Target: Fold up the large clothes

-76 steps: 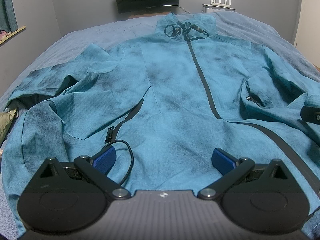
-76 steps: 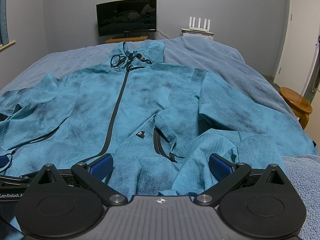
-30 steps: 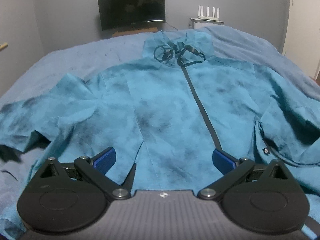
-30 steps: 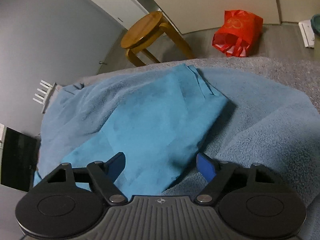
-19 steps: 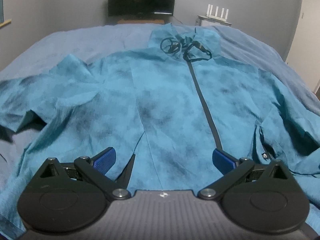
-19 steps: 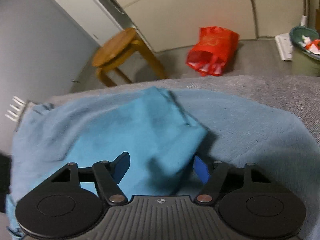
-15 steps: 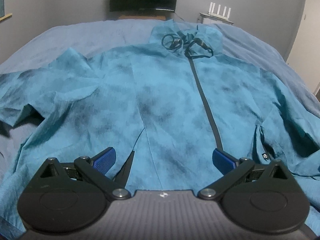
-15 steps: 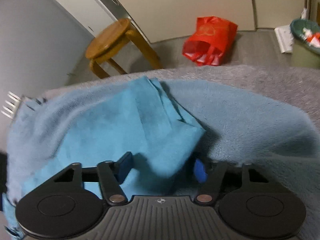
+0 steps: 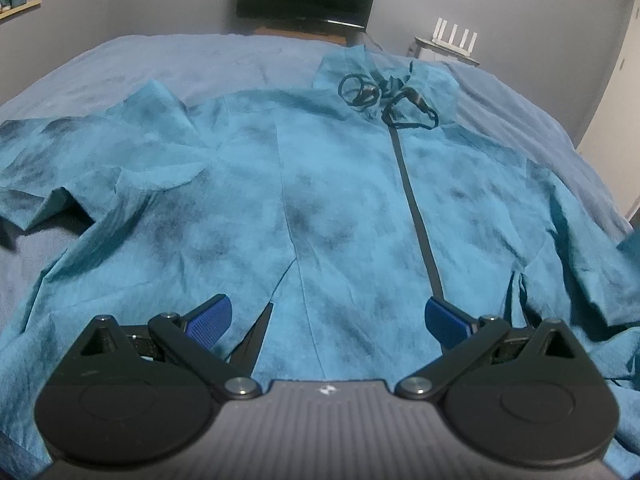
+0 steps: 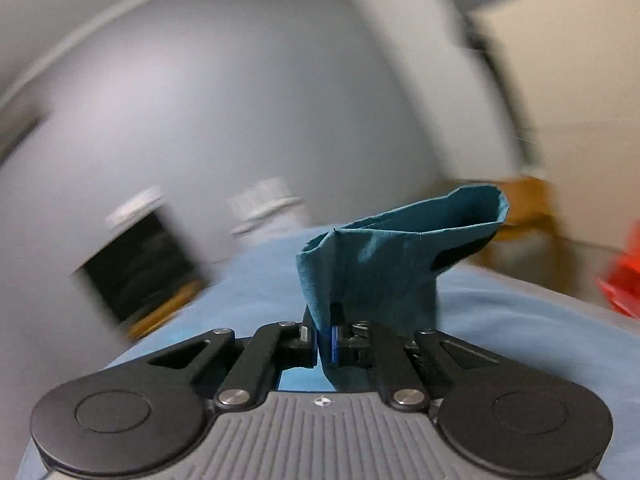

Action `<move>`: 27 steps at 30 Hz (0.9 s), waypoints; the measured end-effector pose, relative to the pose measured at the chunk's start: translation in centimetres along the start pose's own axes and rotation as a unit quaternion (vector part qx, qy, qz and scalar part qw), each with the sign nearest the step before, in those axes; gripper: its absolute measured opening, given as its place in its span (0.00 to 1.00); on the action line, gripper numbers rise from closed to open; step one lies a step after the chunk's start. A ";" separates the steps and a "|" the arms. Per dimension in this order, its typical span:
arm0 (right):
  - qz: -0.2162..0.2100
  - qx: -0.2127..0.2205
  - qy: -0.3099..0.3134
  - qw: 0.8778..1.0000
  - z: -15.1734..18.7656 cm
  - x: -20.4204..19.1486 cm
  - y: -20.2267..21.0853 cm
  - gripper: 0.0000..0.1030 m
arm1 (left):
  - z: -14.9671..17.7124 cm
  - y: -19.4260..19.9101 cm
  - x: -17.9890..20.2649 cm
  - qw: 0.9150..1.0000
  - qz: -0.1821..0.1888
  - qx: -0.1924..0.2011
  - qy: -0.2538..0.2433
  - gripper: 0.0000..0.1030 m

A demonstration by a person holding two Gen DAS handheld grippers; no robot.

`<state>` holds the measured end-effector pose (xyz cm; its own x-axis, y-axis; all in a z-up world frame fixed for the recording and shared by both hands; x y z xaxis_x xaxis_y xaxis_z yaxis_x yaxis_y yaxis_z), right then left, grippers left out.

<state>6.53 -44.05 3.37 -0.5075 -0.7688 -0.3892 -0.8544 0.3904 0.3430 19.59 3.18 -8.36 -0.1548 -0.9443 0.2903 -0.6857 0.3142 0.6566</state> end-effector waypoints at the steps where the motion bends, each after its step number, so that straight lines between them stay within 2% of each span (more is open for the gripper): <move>1: -0.030 -0.006 0.019 0.999 0.7 -3.4 0.4 0.07 | 0.0 0.1 0.0 1.000 0.000 0.002 0.000 1.00; 3: -0.092 -0.034 0.041 0.994 2.6 -9.7 0.9 0.07 | 0.0 0.1 -0.1 1.000 0.001 0.005 0.002 1.00; 6: -0.166 -0.076 0.071 0.981 6.7 -18.0 1.7 0.07 | 0.1 0.1 -0.3 1.000 0.002 0.005 0.008 1.00; 9: -0.233 -0.121 0.102 0.959 12.2 -24.1 2.7 0.07 | 0.1 0.1 -0.7 1.000 0.003 0.004 0.016 1.00; 11: -0.282 -0.149 0.139 0.937 16.1 -26.8 3.3 0.09 | 0.2 -0.1 -0.9 1.000 0.004 0.002 0.018 1.00; 12: -0.302 -0.165 0.163 0.925 18.0 -27.9 3.8 0.12 | 0.3 -0.1 -0.9 1.000 0.005 0.001 0.020 1.00; 13: -0.310 -0.174 0.176 0.918 19.1 -28.1 4.0 0.22 | 0.3 -0.2 -0.9 1.000 0.007 0.001 0.021 1.00; 14: -0.311 -0.176 0.181 0.916 19.7 -27.9 4.1 0.30 | 0.3 -0.2 -1.0 1.000 0.009 0.002 0.023 1.00; 15: -0.308 -0.175 0.182 0.917 20.0 -27.9 4.8 0.48 | 0.3 -0.3 -1.0 1.000 0.010 0.002 0.023 1.00; 16: -0.306 -0.168 0.171 0.921 19.5 -27.0 4.8 0.56 | 0.2 -0.3 -0.9 1.000 0.007 0.003 0.022 1.00; 18: -0.288 -0.154 0.151 0.933 18.2 -24.7 4.5 0.56 | -0.3 -0.2 -0.6 1.000 -0.001 0.003 0.008 1.00; 20: -0.250 -0.150 0.126 0.948 16.5 -21.3 3.2 0.57 | -1.6 0.0 0.2 1.000 -0.007 0.007 -0.009 1.00; 22: -0.204 -0.168 0.080 0.961 14.6 -18.2 0.2 0.58 | -3.5 0.0 1.1 1.000 -0.002 0.006 -0.019 1.00; 24: -0.167 -0.189 0.047 0.967 13.9 -15.3 -2.5 0.58 | -5.9 -0.7 2.2 0.999 -0.002 0.000 -0.042 1.00; 27: -0.115 -0.192 0.048 0.974 14.6 -12.6 -5.5 0.58 | -8.4 -3.2 2.7 0.996 -0.031 -0.031 -0.083 1.00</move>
<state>16.01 -29.16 -6.15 -0.2802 -0.8641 -0.4182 -0.8300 -0.0009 0.5578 27.38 0.47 -3.86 -0.2318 -0.9638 0.1320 -0.6534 0.2548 0.7129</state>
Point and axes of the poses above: each gripper's, at about its wrist camera, not at the fingertips, and y roughly against the way its jaws point, x to its right, z to its underside, the point moved 7 cm from there along -y, roughly the way its jaws point, and after that the axes turned 11 degrees about z, right-handed, at the moved point
